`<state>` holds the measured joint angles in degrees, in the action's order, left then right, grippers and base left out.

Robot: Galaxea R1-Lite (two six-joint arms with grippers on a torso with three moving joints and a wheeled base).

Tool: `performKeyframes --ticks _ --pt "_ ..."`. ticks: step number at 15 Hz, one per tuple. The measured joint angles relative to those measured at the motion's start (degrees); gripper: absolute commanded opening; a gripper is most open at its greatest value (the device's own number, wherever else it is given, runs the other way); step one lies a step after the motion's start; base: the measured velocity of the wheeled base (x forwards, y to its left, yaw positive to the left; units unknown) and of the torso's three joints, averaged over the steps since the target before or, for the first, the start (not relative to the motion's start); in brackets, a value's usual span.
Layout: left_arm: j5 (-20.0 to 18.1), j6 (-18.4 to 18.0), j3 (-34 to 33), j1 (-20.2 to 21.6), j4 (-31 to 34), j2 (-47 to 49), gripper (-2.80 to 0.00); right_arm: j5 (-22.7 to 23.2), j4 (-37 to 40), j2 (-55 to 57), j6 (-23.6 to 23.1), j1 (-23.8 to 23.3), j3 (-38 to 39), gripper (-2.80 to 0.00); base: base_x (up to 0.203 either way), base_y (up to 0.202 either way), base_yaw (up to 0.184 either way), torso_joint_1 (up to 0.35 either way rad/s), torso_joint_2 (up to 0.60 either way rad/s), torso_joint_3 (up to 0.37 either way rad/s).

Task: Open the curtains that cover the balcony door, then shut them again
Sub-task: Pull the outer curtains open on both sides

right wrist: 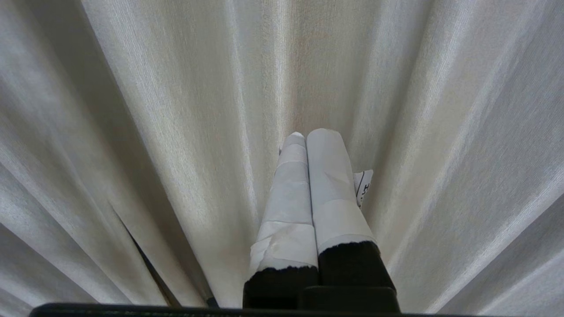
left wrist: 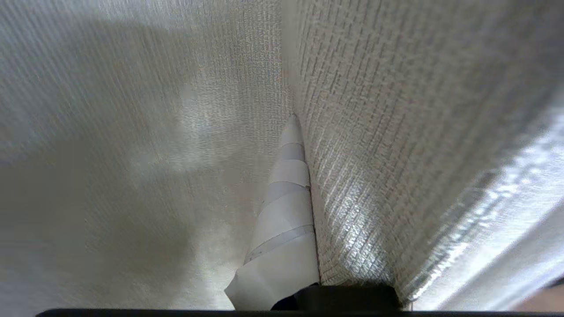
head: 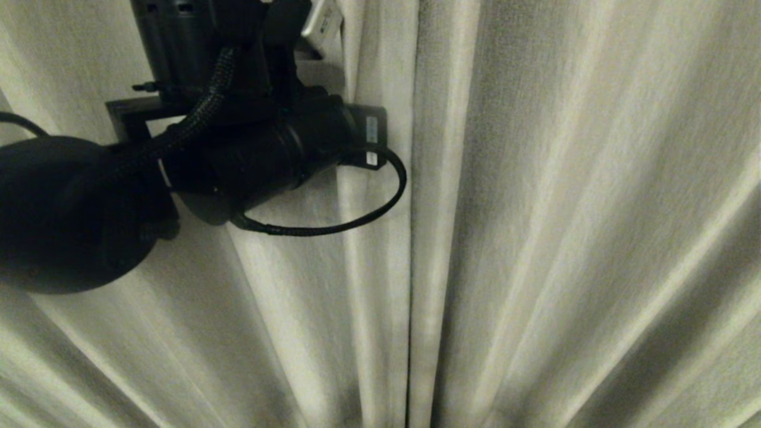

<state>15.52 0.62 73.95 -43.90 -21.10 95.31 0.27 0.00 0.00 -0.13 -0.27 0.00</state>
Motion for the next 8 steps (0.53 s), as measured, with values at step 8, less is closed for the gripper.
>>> performKeyframes --ticks 8 --pt "8.42 -7.61 -2.17 1.86 -0.09 -3.69 -2.8 0.02 -0.03 0.0 0.0 0.0 0.0 -2.8 0.0 0.0 0.0 0.0 0.0 0.0"
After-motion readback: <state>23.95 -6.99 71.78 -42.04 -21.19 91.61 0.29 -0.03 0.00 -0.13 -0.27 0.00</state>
